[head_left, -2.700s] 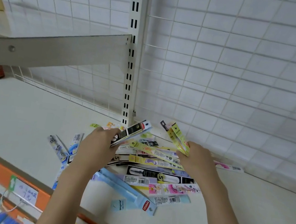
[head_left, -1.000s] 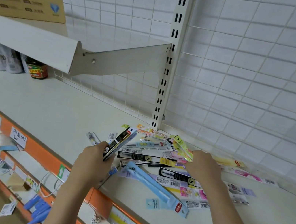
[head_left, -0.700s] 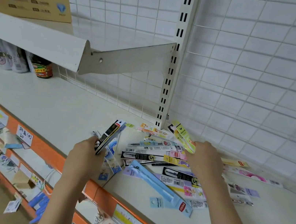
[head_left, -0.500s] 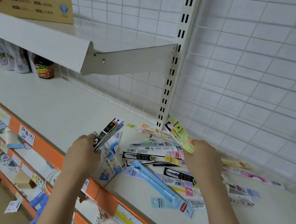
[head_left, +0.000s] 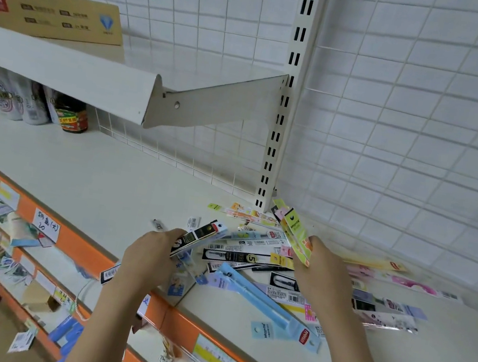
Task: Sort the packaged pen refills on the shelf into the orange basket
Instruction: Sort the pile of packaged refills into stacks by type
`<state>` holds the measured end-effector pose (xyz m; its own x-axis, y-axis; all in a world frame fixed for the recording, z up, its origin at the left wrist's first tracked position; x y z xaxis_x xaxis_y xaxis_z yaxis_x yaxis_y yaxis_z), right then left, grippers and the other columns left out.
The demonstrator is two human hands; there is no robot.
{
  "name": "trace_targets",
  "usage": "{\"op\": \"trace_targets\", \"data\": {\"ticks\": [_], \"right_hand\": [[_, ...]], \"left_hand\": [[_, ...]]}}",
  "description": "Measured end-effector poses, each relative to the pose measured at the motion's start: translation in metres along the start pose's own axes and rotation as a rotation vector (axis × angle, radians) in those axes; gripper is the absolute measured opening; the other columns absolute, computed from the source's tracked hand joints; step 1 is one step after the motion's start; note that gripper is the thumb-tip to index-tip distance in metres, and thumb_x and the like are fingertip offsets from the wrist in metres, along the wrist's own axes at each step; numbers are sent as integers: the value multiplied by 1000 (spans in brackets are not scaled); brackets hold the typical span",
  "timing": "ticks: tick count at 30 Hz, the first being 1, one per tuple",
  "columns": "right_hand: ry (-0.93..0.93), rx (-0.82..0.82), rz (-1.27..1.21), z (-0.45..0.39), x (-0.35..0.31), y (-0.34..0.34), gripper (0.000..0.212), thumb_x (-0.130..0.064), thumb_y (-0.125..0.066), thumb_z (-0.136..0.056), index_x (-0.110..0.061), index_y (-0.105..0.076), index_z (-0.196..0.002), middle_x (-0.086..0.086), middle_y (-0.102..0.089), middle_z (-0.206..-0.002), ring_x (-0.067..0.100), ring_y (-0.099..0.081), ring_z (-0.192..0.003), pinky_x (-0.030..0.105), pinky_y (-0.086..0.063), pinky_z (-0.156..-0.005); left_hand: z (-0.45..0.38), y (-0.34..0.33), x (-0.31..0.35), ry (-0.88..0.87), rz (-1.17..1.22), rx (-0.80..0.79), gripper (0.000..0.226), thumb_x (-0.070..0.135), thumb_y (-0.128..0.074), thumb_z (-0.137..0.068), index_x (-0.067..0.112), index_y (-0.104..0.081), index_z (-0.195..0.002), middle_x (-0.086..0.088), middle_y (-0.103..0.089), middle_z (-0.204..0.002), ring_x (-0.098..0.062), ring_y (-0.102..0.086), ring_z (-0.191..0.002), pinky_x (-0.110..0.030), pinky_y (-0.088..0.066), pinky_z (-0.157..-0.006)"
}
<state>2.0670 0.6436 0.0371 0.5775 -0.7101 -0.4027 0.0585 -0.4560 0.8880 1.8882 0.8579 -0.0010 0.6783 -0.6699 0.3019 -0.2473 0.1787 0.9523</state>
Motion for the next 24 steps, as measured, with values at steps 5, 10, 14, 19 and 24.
{"op": "trace_targets", "data": {"ticks": [5, 10, 14, 19, 24], "right_hand": [[-31, 18, -43, 6, -1, -2, 23, -34, -53, -93, -12, -51, -101, -2, -55, -72, 21, -49, -63, 24, -26, -43], [-51, 4, -105, 11, -5, -4, 34, -43, -58, -88, -16, -46, -106, -2, -57, -85, 20, -52, -70, 24, -30, -45], [-48, -3, -74, 14, -3, -6, 26, -37, -57, -90, -15, -51, -102, 2, -61, -84, 24, -56, -72, 32, -40, -54], [-22, 13, -113, 22, -2, -3, 12, -28, -55, -91, -16, -52, -93, -1, -56, -72, 22, -55, -66, 32, -39, -53], [-23, 8, -143, 29, 2, -1, 9, -26, -55, -91, -19, -49, -90, -2, -57, -71, 21, -57, -65, 34, -44, -55]], "left_hand": [[2, 21, -1, -41, 72, 153, 39, 20, -53, -90, 23, -50, -128, -7, -58, -98, -25, -50, -97, -30, -43, -69], [0, 40, 0, -159, 68, 249, 27, 32, -62, -86, 7, -63, -96, 2, -52, -69, -21, -38, -87, -29, -35, -64], [0, 61, 0, -242, 132, 335, 28, 28, -66, -84, 2, -59, -76, 11, -30, -51, -26, -40, -76, -33, -34, -62], [-7, 53, 3, -230, 135, 205, 21, 36, -50, -93, 17, -44, -89, 7, -42, -61, -22, -45, -68, -29, -34, -65], [-7, 29, 10, -246, 94, 0, 18, 7, -56, -82, 22, -46, -87, 0, -53, -73, -25, -54, -73, -27, -36, -56]]}}
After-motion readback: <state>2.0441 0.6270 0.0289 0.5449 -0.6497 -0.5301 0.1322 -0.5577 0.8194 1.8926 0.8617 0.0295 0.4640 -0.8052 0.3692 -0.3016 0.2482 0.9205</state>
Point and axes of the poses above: each hand's wrist, its own z-axis away from the middle knuckle, its own y-axis out of the back of the hand, x = y × z, the point moved 10 cm from there along -z, towards the middle knuckle
